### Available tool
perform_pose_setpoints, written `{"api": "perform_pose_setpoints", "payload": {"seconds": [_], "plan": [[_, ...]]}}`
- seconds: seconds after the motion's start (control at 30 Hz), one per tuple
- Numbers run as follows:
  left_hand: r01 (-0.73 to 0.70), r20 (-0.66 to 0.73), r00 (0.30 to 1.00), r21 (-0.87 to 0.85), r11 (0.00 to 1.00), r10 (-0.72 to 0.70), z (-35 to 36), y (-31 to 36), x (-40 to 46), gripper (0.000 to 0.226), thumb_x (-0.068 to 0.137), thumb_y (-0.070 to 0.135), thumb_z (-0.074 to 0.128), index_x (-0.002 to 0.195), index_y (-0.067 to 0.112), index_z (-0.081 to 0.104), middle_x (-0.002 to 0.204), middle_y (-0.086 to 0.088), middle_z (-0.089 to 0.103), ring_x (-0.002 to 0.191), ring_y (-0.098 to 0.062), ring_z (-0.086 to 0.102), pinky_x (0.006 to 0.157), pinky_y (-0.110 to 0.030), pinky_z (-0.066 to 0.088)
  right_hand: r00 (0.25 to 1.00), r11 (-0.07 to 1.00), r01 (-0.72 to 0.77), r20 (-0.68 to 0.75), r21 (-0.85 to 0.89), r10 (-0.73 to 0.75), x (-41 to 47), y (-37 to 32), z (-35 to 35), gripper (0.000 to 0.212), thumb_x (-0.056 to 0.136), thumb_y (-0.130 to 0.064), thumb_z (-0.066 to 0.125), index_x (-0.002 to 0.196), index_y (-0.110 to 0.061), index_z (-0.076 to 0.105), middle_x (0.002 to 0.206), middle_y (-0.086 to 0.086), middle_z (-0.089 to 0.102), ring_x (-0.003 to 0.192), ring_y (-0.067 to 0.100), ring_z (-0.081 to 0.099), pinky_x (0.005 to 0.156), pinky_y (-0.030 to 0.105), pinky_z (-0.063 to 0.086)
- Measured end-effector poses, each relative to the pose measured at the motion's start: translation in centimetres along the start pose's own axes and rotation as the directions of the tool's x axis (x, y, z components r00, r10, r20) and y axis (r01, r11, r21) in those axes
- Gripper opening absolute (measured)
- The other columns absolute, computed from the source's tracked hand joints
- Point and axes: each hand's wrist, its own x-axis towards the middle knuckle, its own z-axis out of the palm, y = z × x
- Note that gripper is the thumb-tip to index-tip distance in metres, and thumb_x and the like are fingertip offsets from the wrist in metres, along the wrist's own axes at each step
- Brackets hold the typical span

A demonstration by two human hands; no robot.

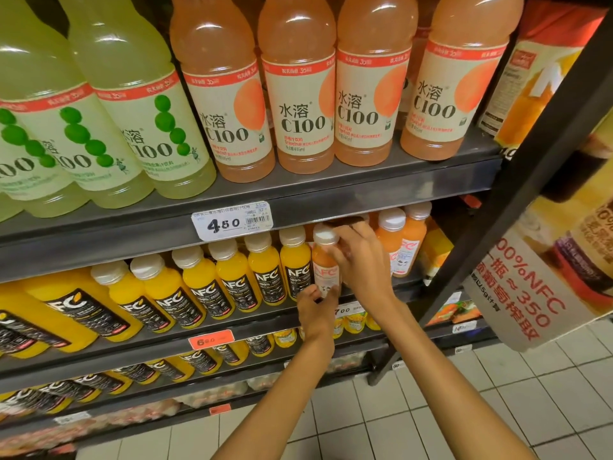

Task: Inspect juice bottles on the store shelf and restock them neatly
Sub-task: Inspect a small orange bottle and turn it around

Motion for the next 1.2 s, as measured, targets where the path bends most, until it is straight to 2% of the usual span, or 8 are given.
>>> {"api": "perform_pose_setpoints", "payload": {"seconds": [0.23, 0.4, 0.5, 0.6, 0.87, 1.0, 1.13, 1.2], "plan": [[-0.005, -0.05, 0.999, -0.054, 0.999, 0.003, 0.1, -0.2, 0.0, 0.033, 0.082, 0.006, 0.07, 0.112, 0.001, 0.059, 0.115, -0.016, 0.063, 0.108, -0.026, 0.059, 0.095, -0.035, 0.048, 0.999, 1.0, 0.008, 0.044, 0.024, -0.01, 0.2, 0.3, -0.5, 0.014, 0.089, -0.018, 0.065, 0.098, -0.007, 0.066, 0.091, 0.008, 0.064, 0.078, 0.021, 0.061, 0.062, 0.037, 0.052], [-0.019, -0.047, 0.999, -0.051, 0.999, 0.016, -0.2, -0.6, -0.3, 0.019, 0.082, -0.001, 0.066, 0.098, 0.01, 0.062, 0.113, -0.013, 0.063, 0.103, -0.025, 0.06, 0.091, -0.034, 0.051, 0.998, 1.0, -0.015, -0.065, -0.024, 0.013, 0.5, 0.9, -1.4, 0.024, 0.093, -0.026, 0.059, 0.082, -0.006, 0.06, 0.08, 0.009, 0.056, 0.065, 0.017, 0.05, 0.052, 0.027, 0.034], [-0.046, -0.03, 0.998, -0.012, 0.999, 0.046, -0.6, -0.4, -0.6, 0.022, 0.083, -0.006, 0.061, 0.087, 0.015, 0.06, 0.108, -0.012, 0.064, 0.091, -0.02, 0.062, 0.077, -0.027, 0.053, 0.991, 0.976, -0.106, 0.057, -0.188, 0.119, 0.9, 1.7, -1.6, 0.031, 0.098, -0.034, 0.048, 0.095, -0.006, 0.06, 0.097, 0.013, 0.058, 0.076, 0.025, 0.058, 0.058, 0.029, 0.038], [-0.151, 0.01, 0.989, 0.068, 0.986, 0.151, -0.9, -0.1, -0.9, 0.031, 0.082, -0.011, 0.055, 0.08, 0.019, 0.06, 0.102, -0.014, 0.067, 0.098, -0.026, 0.063, 0.09, -0.041, 0.052, 0.989, 0.968, -0.034, 0.131, -0.25, 0.068, 0.3, 2.1, -1.6, 0.034, 0.098, -0.037, 0.047, 0.109, -0.006, 0.056, 0.109, 0.014, 0.054, 0.079, 0.024, 0.058, 0.056, 0.027, 0.036], [-0.278, 0.234, 0.939, 0.088, 0.956, 0.252, -1.6, 0.4, -2.0, 0.033, 0.084, -0.015, 0.052, 0.1, 0.012, 0.06, 0.105, -0.007, 0.067, 0.098, -0.014, 0.063, 0.086, -0.017, 0.049, 0.999, 0.986, 0.015, 0.049, -0.168, -0.007, -1.6, 1.6, -3.0, 0.037, 0.086, -0.026, 0.069, 0.116, -0.01, 0.054, 0.108, 0.009, 0.057, 0.079, 0.022, 0.061, 0.048, 0.021, 0.033], [-0.28, 0.314, 0.921, 0.126, 0.952, 0.23, -2.0, 0.6, -2.3, 0.04, 0.085, -0.01, 0.056, 0.122, 0.005, 0.054, 0.123, -0.008, 0.06, 0.113, -0.015, 0.056, 0.097, -0.024, 0.045, 0.999, 0.996, -0.023, 0.039, -0.088, 0.026, -2.3, 1.3, -4.2, 0.035, 0.086, -0.028, 0.068, 0.116, -0.016, 0.055, 0.102, 0.002, 0.065, 0.071, 0.009, 0.054, 0.05, 0.015, 0.029], [-0.315, 0.442, 0.87, 0.152, 0.937, 0.221, -2.9, 0.5, -2.8, 0.052, 0.082, 0.003, 0.068, 0.128, 0.017, 0.047, 0.127, 0.005, 0.052, 0.109, 0.0, 0.05, 0.075, -0.003, 0.043, 0.991, 0.98, -0.124, -0.021, 0.155, 0.129, -3.2, 0.7, -5.9, 0.035, 0.082, -0.024, 0.072, 0.114, -0.022, 0.059, 0.102, -0.008, 0.065, 0.074, -0.004, 0.05, 0.06, 0.006, 0.035], [-0.376, 0.562, 0.797, 0.174, 0.91, 0.222, -3.5, 0.4, -3.1, 0.059, 0.081, 0.01, 0.071, 0.132, 0.022, 0.045, 0.131, 0.007, 0.051, 0.118, -0.004, 0.05, 0.083, -0.008, 0.044, 0.99, 0.947, -0.121, -0.037, 0.298, 0.139, -3.2, 0.1, -6.9, 0.036, 0.08, -0.021, 0.074, 0.114, -0.02, 0.061, 0.102, -0.009, 0.064, 0.084, -0.006, 0.055, 0.07, 0.005, 0.041]]}}
